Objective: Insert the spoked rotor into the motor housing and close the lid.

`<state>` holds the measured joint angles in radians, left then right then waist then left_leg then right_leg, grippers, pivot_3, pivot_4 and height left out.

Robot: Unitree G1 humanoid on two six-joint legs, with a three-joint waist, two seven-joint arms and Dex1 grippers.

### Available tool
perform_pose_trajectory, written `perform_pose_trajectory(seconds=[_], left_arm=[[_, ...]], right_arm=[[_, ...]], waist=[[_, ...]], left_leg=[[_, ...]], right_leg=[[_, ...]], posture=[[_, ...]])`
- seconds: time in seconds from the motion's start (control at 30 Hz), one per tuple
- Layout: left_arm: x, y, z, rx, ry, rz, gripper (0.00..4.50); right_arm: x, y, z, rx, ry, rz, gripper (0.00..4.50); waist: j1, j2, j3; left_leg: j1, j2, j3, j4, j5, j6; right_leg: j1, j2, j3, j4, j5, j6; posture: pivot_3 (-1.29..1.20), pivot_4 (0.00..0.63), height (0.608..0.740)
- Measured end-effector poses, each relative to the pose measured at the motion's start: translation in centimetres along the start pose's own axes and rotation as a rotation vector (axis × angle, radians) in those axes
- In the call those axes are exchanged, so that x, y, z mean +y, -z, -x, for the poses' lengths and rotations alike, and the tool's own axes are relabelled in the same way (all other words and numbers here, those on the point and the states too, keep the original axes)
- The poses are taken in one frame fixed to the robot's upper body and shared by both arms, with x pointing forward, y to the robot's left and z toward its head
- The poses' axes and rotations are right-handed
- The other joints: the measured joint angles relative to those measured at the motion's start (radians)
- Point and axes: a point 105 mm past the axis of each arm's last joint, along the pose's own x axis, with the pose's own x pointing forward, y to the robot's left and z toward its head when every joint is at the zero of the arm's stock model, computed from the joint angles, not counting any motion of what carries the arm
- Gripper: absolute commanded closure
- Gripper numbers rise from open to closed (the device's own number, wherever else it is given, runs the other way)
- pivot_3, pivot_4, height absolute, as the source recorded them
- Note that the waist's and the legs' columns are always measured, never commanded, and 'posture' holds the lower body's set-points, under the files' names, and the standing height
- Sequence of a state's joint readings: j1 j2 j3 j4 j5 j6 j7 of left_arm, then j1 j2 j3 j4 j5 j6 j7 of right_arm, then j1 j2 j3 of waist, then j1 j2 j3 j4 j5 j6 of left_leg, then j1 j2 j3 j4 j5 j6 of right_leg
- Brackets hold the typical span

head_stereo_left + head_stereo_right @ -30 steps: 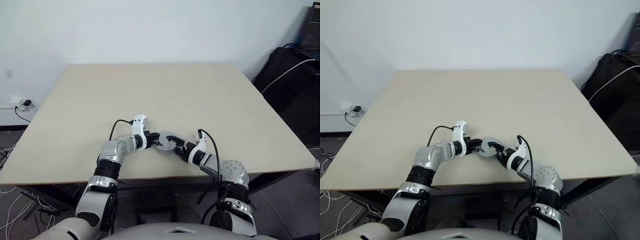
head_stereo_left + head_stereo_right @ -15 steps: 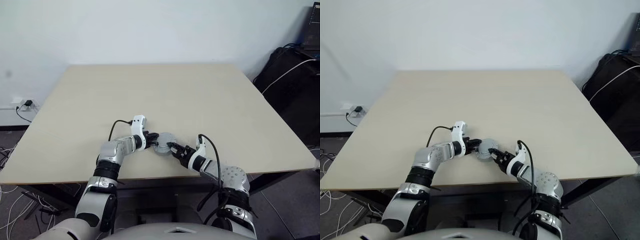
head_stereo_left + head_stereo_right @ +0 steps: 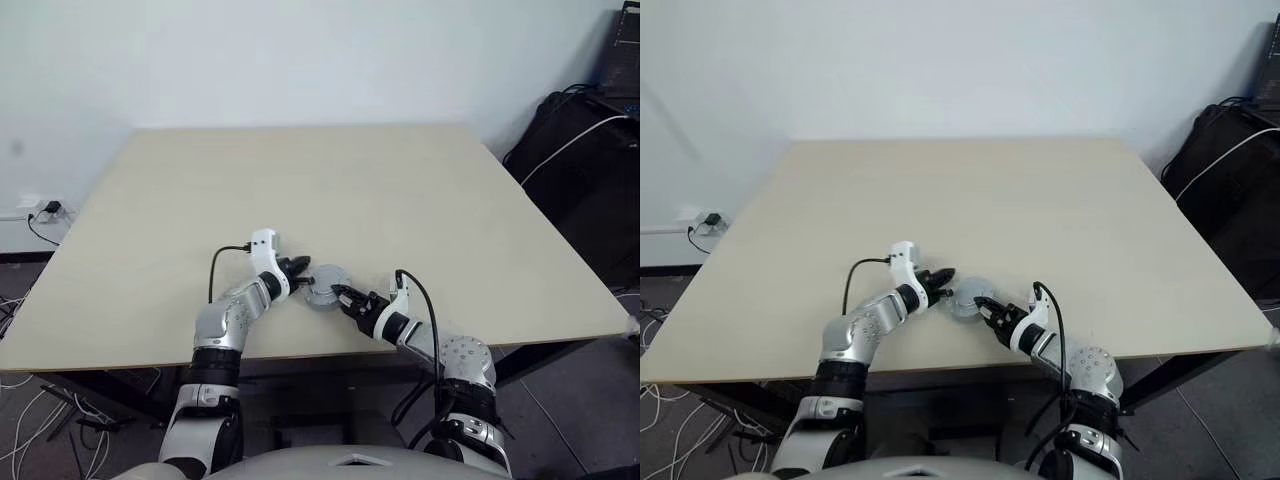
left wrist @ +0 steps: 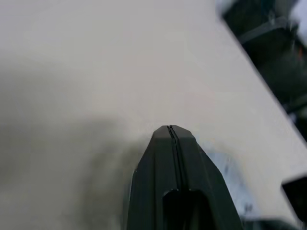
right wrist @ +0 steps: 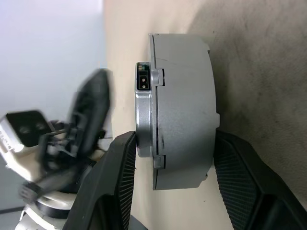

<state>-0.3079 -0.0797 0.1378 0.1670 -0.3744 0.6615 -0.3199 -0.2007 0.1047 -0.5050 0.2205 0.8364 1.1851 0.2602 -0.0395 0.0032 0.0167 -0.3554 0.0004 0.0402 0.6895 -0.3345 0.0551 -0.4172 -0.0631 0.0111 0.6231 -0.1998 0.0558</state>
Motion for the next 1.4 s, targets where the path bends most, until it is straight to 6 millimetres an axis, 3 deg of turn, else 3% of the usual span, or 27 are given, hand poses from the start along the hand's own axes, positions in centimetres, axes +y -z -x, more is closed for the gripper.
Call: perform_pose_trajectory(seconds=[0.17, 0.37, 0.43, 0.6, 0.9, 1.0, 1.37, 1.4], left_arm=[[3.1, -1.9, 2.9, -0.173, -0.178, -0.022, 4.50], [5.1, 0.5, 6.2, -0.194, -0.268, 0.033, 4.50], [4.8, 1.4, 6.7, -0.198, -0.221, 0.100, 4.50], [2.9, 0.8, 8.2, -0.291, -0.062, 0.216, 4.50], [0.5, 2.1, 8.6, -0.273, 0.125, 0.469, 4.50], [-0.4, 2.3, 9.1, -0.273, 0.206, 0.589, 3.88], [-1.8, 4.5, 10.1, -0.234, 0.271, 0.812, 0.17], [-2.0, 4.6, 10.0, -0.229, 0.277, 0.821, 0.01]], right_arm=[[-0.1, 0.1, 0.1, -0.006, -0.008, -0.012, 2.39], [0.1, 0.1, 0.3, -0.016, -0.040, -0.038, 2.39], [0.4, 0.0, 0.3, -0.022, -0.059, -0.045, 2.41], [1.6, -0.1, 0.4, -0.029, -0.153, -0.064, 2.41], [2.9, -0.4, 0.4, -0.039, -0.229, -0.079, 2.41], [4.0, -0.6, 0.5, -0.045, -0.271, -0.066, 2.41], [5.6, -0.2, -0.1, -0.008, -0.304, -0.048, 2.41], [5.6, -0.1, -0.1, -0.001, -0.305, -0.047, 2.41]], waist=[[0.003, 0.000, 0.000], [0.004, 0.000, 0.000], [0.006, 0.000, 0.000], [0.005, 0.001, 0.001], [0.001, 0.001, 0.001], [0.001, 0.001, 0.001], [0.002, 0.001, 0.001], [0.002, 0.001, 0.001]], left_leg=[[-0.002, 0.000, 0.000, 0.000, 0.000, -0.001], [-0.008, 0.000, 0.001, 0.000, 0.000, 0.000], [-0.011, 0.000, 0.001, 0.001, 0.000, 0.000], [-0.011, 0.000, 0.001, 0.001, 0.000, 0.000], [-0.010, -0.001, 0.002, 0.002, 0.000, 0.001], [-0.010, 0.000, 0.002, 0.002, 0.000, 0.001], [-0.009, -0.001, 0.003, 0.002, 0.000, 0.001], [-0.009, -0.001, 0.003, 0.002, 0.000, 0.001]], right_leg=[[-0.003, 0.000, 0.000, 0.000, 0.000, -0.001], [-0.008, -0.001, 0.000, 0.001, -0.001, -0.002], [-0.011, -0.001, -0.001, 0.001, -0.001, -0.002], [-0.011, 0.000, 0.000, 0.001, -0.002, -0.003], [-0.010, 0.001, 0.000, 0.001, -0.001, -0.002], [-0.010, 0.002, 0.000, 0.001, -0.001, -0.002], [-0.009, 0.002, 0.001, 0.001, -0.002, -0.003], [-0.009, 0.002, 0.001, 0.001, -0.002, -0.003]], posture=[[0.00, 0.000, 0.740], [0.00, 0.000, 0.740], [0.00, 0.000, 0.740], [0.00, 0.000, 0.740], [0.00, 0.000, 0.740], [0.00, 0.000, 0.740], [0.00, 0.000, 0.740], [0.00, 0.000, 0.740]])
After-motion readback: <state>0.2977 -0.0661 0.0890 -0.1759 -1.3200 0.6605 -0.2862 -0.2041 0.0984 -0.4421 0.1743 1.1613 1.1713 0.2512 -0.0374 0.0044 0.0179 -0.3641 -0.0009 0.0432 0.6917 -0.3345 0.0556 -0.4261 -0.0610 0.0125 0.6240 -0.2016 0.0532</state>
